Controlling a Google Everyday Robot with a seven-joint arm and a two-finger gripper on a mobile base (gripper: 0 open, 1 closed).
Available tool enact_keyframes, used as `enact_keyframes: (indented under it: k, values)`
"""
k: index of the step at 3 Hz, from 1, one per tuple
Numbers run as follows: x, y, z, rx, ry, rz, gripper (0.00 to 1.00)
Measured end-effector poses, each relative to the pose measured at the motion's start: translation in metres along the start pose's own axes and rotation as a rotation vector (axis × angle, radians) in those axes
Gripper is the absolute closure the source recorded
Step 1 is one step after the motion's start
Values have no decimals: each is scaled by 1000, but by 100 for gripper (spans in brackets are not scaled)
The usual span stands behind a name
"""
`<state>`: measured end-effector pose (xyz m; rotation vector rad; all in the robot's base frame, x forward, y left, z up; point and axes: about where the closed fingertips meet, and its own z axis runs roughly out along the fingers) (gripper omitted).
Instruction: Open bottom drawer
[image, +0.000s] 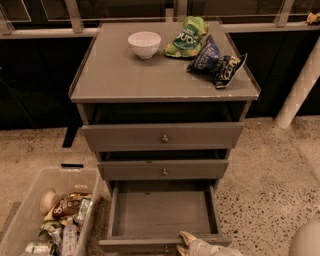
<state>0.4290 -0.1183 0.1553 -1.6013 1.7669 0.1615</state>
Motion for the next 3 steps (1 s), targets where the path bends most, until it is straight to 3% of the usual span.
enact_keyframes:
  k: [1, 2, 3]
  values:
    - [0, 0, 0, 0, 0, 0, 12]
    - [0, 0, 0, 0, 0, 0, 0]
    - [0, 0, 0, 0, 0, 0, 0]
